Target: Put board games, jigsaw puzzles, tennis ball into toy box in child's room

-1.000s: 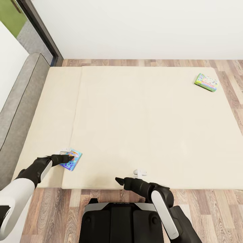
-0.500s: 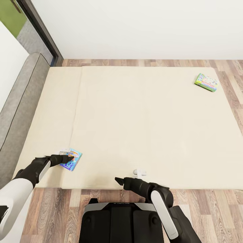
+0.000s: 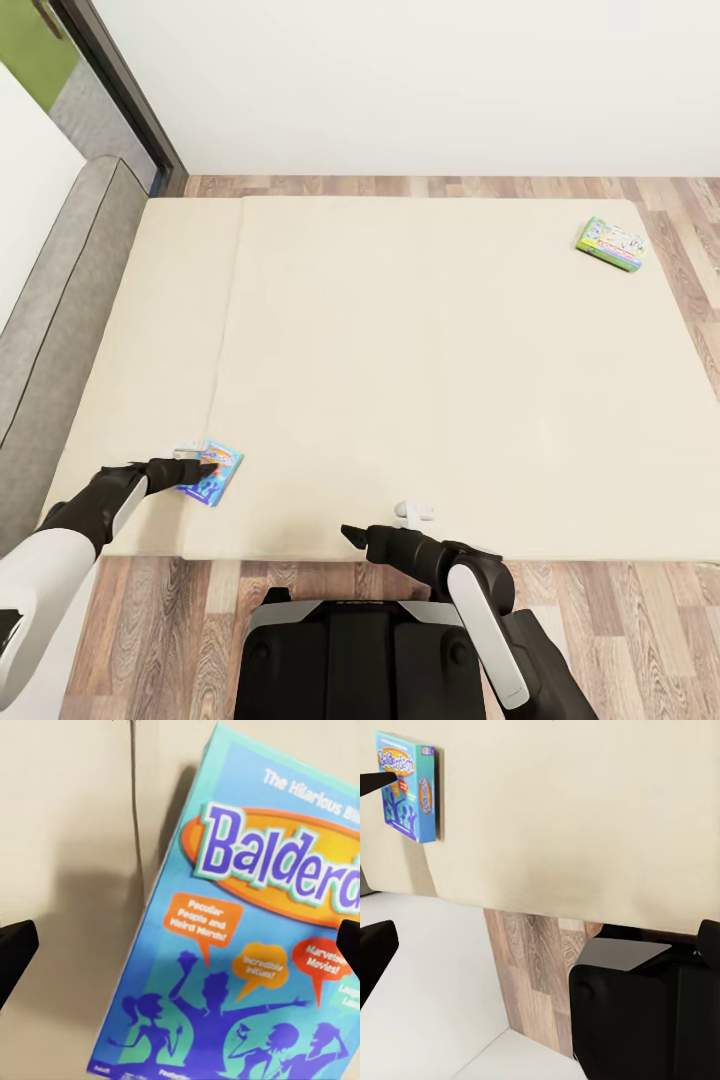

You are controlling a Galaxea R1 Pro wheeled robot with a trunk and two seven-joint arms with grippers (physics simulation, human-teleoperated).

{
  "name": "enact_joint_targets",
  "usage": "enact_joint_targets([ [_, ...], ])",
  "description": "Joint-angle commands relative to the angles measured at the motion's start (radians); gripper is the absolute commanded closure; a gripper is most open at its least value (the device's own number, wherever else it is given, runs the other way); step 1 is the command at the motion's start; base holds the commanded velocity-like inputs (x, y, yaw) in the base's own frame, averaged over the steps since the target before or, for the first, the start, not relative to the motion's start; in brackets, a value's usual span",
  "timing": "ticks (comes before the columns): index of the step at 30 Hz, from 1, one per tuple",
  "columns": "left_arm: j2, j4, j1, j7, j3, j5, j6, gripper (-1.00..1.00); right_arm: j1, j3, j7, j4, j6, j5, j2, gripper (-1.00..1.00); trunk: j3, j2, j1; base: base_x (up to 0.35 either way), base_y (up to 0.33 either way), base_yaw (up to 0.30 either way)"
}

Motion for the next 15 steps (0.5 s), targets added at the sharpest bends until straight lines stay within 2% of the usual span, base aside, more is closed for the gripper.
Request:
enact_joint_targets([
  [1, 0.004, -0.002, 0.0, -0.004, -0.004, 0.006, 0.006, -1.0, 0.0, -0.001, 0.002, -0.001, 0.005, 0.002, 0.0, -1.0, -0.001, -0.002, 0.001, 0.0, 0.0, 0.0],
  [4, 0.011, -0.001, 0.0, -0.018, -0.003, 0.007, 0.006, -1.0, 0.0, -0.001, 0.003, -0.002, 0.005, 0.002, 0.0, -1.0, -0.001, -0.002, 0.001, 0.0, 0.0, 0.0],
  [8, 0.023, 0.0, 0.0, -0.072, -0.001, 0.008, 0.006, -1.0, 0.0, -0.001, 0.003, -0.003, 0.005, 0.002, -0.001, -1.0, -0.001, -0.002, 0.001, 0.0, 0.0, 0.0],
  [15, 0.029, 0.0, 0.0, -0.137, 0.0, 0.006, 0.0, -1.0, 0.0, -0.001, 0.003, -0.003, 0.005, 0.002, -0.001, -1.0, -0.001, -0.002, 0.001, 0.0, 0.0, 0.0],
])
